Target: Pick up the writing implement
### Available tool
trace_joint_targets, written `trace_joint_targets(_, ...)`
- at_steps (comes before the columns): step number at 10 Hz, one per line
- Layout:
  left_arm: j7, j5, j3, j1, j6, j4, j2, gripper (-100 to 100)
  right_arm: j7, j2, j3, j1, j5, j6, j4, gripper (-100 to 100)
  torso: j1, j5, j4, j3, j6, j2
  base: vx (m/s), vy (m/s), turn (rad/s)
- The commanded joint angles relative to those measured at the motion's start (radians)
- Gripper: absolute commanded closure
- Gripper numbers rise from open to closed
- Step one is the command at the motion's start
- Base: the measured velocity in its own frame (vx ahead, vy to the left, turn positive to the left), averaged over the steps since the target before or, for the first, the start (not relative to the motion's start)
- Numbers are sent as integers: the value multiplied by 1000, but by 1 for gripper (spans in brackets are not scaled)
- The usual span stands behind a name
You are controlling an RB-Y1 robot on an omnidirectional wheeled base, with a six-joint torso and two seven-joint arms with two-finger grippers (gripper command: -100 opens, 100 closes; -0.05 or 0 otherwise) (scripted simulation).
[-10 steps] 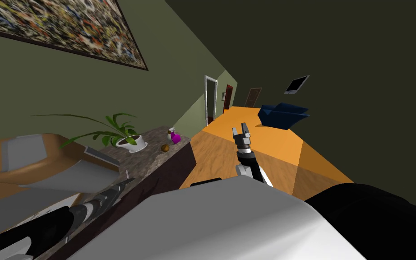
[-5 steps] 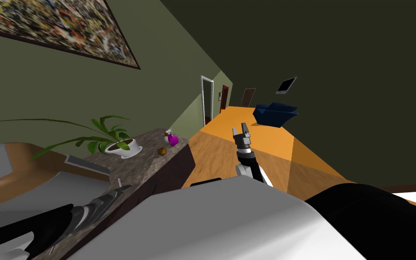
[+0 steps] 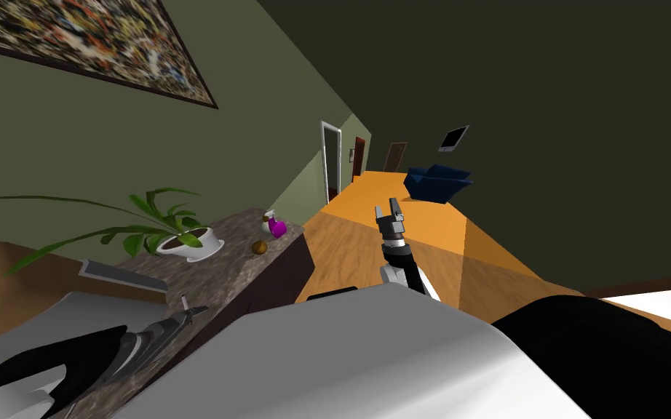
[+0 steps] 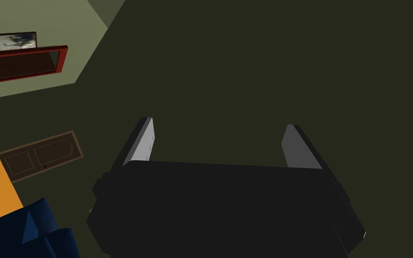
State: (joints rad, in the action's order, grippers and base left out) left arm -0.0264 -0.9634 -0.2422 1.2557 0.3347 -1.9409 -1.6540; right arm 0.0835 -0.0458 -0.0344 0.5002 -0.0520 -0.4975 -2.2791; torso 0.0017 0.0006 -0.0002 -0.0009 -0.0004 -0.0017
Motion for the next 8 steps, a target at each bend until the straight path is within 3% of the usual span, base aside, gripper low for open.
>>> trace_joint_targets(1, -1, -16, 6, 14, 18, 8, -45, -100, 0, 0, 0, 0, 0, 0, 0, 0, 0, 0, 0, 0, 0, 0, 27, 30, -103)
trace_joint_targets(5, -2, -45, 21, 34, 44, 24, -127, -100, 0, 0, 0, 0, 0, 0, 0, 0, 0, 0, 0, 0, 0, 0, 18, 33, -67)
trace_joint_targets(6, -4, -43, 14, 34, 41, 21, -116, -100, 0, 0, 0, 0, 0, 0, 0, 0, 0, 0, 0, 0, 0, 0, 6, 11, -12)
trace_joint_targets(7, -4, -44, 15, 34, 42, 22, -118, 0, 0, 0, 0, 0, 0, 0, 0, 0, -1, 0, 0, 1, -1, 1, 0, 0, 0)
trace_joint_targets(8, -3, -28, 40, 29, 31, 35, -87, -100, 0, 0, 0, 0, 0, 0, 0, 0, -2, 0, 0, 1, -1, 1, 6, -4, -160)
